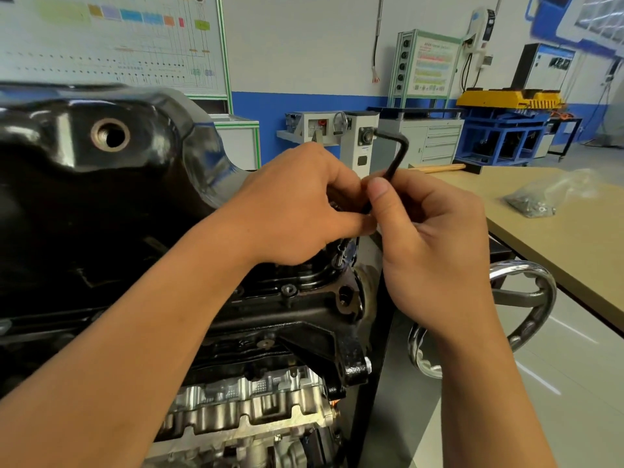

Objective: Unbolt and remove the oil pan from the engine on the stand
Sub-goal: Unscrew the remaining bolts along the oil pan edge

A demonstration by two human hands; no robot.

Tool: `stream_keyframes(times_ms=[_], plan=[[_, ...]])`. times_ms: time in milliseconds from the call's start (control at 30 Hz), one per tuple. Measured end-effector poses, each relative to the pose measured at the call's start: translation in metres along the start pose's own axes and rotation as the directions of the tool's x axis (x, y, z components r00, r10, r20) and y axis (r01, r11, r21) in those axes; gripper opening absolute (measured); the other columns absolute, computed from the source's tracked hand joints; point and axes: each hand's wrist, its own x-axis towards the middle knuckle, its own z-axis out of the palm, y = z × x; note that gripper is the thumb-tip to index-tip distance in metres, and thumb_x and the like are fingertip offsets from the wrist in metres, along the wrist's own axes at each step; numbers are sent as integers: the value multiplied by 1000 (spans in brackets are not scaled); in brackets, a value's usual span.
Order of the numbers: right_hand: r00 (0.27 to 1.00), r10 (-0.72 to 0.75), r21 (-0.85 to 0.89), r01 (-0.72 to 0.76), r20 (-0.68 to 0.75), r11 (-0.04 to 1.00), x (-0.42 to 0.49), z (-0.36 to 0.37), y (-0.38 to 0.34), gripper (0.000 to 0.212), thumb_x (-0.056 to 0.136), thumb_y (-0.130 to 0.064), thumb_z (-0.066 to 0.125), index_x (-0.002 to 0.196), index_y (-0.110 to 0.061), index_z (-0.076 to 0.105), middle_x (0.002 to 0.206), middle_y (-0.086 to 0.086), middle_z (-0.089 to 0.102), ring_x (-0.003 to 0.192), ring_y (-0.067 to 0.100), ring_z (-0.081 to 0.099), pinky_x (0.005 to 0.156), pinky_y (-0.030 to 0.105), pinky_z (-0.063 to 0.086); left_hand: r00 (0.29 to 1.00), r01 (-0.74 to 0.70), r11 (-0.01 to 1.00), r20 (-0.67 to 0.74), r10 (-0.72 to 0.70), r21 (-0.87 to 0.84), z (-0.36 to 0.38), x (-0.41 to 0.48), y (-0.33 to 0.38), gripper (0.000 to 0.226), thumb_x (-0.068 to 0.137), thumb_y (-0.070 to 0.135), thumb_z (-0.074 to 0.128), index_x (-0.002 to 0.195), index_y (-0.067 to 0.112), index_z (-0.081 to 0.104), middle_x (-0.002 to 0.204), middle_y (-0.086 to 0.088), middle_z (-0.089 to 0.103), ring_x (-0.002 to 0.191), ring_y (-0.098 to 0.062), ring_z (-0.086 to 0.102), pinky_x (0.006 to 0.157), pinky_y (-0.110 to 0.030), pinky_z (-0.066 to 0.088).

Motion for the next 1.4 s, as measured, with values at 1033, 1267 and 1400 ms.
stream_keyframes(times_ms=[1033, 1267, 1400], plan=[[874, 313, -28, -327, 372, 945, -7, -18, 25, 29, 79, -11, 80, 100, -23, 65, 73, -4, 62, 60, 14, 56, 58, 23, 51, 981, 59, 993, -193, -39, 103, 10, 4, -7, 37, 73, 53, 80, 60, 23, 63, 59, 7, 62, 62, -13, 58, 69, -42, 54], [894, 329, -106, -312, 304, 944, -12, -1, 28, 19, 81, -21, 83, 69, -16, 69, 59, -3, 61, 54, 9, 51, 58, 28, 43, 979, 69, 987, -200, -39, 143, 11, 3, -5, 38, 74, 54, 78, 61, 22, 63, 62, 9, 64, 68, -11, 61, 71, -40, 52], [898, 298, -140, -266, 323, 954, -12, -1, 28, 22, 86, -17, 77, 68, -19, 66, 62, -1, 63, 57, 8, 53, 62, 26, 44, 979, 77, 986, -200, -47, 146, 10, 2, -4, 38, 75, 55, 76, 63, 21, 63, 64, 7, 66, 69, -13, 62, 72, -42, 53]])
